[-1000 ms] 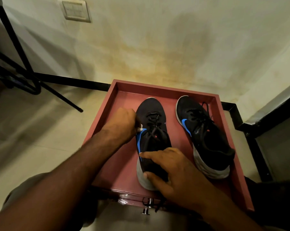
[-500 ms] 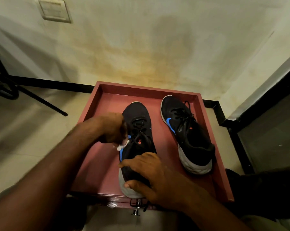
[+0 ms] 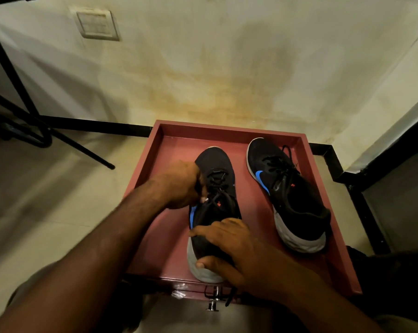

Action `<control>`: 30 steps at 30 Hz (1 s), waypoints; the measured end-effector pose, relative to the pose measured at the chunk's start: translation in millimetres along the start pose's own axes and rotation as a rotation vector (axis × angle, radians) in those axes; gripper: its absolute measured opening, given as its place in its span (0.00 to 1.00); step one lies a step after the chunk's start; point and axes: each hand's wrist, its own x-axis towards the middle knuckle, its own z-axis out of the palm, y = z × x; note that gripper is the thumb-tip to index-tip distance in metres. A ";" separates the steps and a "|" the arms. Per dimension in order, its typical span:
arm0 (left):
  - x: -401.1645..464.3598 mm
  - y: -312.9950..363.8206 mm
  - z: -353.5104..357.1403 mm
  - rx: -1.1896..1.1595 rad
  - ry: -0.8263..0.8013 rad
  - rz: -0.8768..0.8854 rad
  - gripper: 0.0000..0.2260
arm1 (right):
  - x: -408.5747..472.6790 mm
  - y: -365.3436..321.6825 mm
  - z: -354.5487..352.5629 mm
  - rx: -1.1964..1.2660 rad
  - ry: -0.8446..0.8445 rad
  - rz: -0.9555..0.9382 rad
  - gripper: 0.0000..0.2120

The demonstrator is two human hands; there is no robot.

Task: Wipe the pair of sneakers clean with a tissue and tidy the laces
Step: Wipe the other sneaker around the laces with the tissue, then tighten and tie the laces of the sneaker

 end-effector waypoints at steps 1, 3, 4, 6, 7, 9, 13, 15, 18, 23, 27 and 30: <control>-4.5 -1.9 -4.9 -0.026 -0.073 0.010 0.04 | 0.2 0.3 0.0 0.000 0.000 -0.005 0.21; -14.9 -9.1 -13.9 -0.037 -0.199 0.013 0.06 | 0.2 1.0 1.3 -0.003 -0.005 -0.019 0.22; -19.5 -11.8 -17.2 -0.007 -0.250 0.003 0.07 | -0.3 1.6 1.9 -0.002 -0.003 -0.023 0.22; -26.2 -12.9 -19.1 0.165 -0.383 -0.053 0.09 | -0.4 3.9 0.8 -0.003 0.024 -0.019 0.22; -28.8 -12.2 -17.2 0.287 -0.456 -0.119 0.09 | 0.4 5.5 -0.1 -0.011 0.040 -0.013 0.22; -32.2 -15.0 -12.6 0.475 -0.504 -0.283 0.09 | 2.4 7.8 -1.5 -0.037 0.074 -0.003 0.22; -43.5 -17.6 -15.7 0.499 -0.412 -0.427 0.05 | 4.2 6.4 -5.7 -0.084 0.113 0.017 0.21; -47.9 -14.4 -15.9 0.596 -0.269 -0.398 0.05 | 4.3 5.5 -6.7 -0.103 0.115 0.015 0.21; -45.2 -11.4 -7.0 0.646 -0.241 -0.445 0.12 | 3.1 5.8 -7.9 -0.117 0.123 -0.005 0.21; -41.7 -16.1 3.4 0.686 -0.287 -0.422 0.07 | 0.1 9.4 -9.4 -0.155 0.133 -0.022 0.21; -46.0 -20.5 8.7 0.653 -0.344 -0.394 0.12 | -0.1 8.4 -10.0 -0.164 0.096 -0.017 0.20; -45.7 -25.7 4.5 0.660 -0.343 -0.418 0.09 | 0.9 7.4 -10.9 -0.169 0.121 -0.021 0.20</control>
